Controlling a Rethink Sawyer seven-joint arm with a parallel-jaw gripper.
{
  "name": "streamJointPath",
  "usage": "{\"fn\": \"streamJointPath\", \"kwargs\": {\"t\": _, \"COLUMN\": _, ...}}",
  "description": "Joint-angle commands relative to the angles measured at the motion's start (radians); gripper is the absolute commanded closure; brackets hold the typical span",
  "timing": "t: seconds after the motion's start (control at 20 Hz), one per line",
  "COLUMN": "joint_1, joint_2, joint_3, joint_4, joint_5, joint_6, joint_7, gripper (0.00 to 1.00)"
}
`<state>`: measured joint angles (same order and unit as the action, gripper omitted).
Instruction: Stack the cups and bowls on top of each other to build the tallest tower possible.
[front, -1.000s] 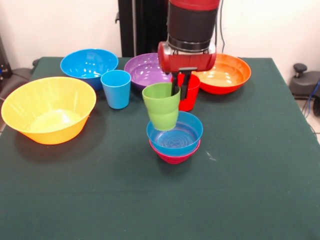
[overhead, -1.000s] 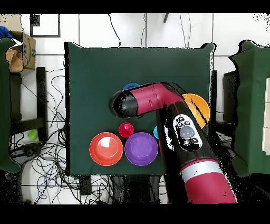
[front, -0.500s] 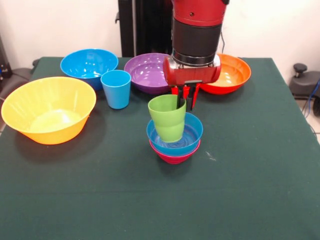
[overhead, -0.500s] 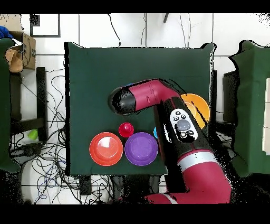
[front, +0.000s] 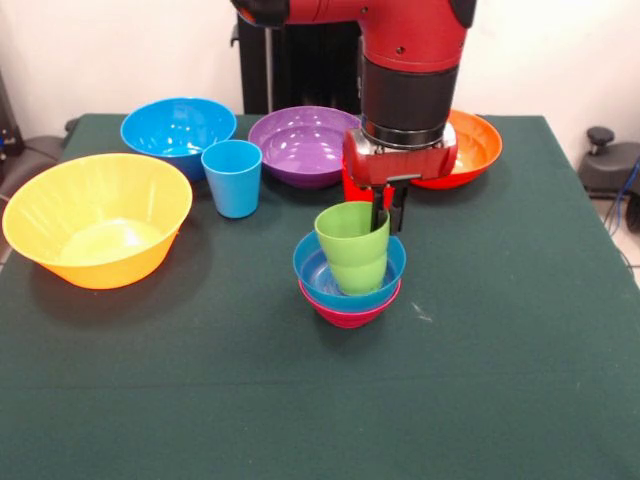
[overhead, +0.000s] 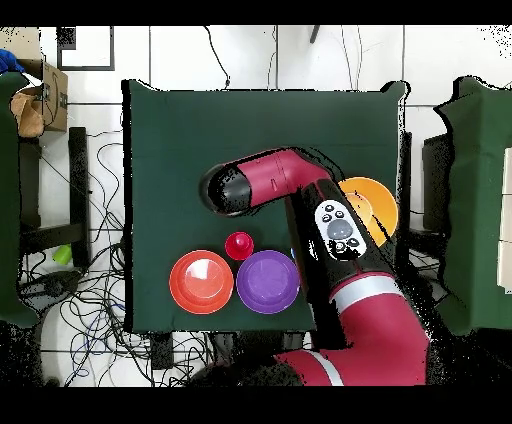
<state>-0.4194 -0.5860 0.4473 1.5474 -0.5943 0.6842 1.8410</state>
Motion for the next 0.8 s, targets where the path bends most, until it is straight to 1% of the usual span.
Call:
{"fn": "streamJointPath", "kwargs": {"t": 0.05, "joint_1": 0.027, "joint_2": 0.044, "joint_3": 0.050, "joint_4": -0.061, "joint_5": -0.073, "joint_6": 0.133, "joint_7": -0.261, "gripper": 1.00}}
{"fn": "streamJointPath", "kwargs": {"t": 0.3, "joint_1": 0.023, "joint_2": 0.043, "joint_3": 0.045, "joint_4": -0.055, "joint_5": -0.085, "joint_6": 0.148, "joint_7": -0.275, "gripper": 1.00}}
{"fn": "streamJointPath", "kwargs": {"t": 0.6, "joint_1": 0.019, "joint_2": 0.034, "joint_3": 0.046, "joint_4": -0.052, "joint_5": -0.084, "joint_6": 0.206, "joint_7": -0.295, "gripper": 1.00}}
{"fn": "streamJointPath", "kwargs": {"t": 0.8, "joint_1": 0.014, "joint_2": 0.039, "joint_3": 0.043, "joint_4": -0.054, "joint_5": -0.101, "joint_6": 0.204, "joint_7": -0.304, "gripper": 1.00}}
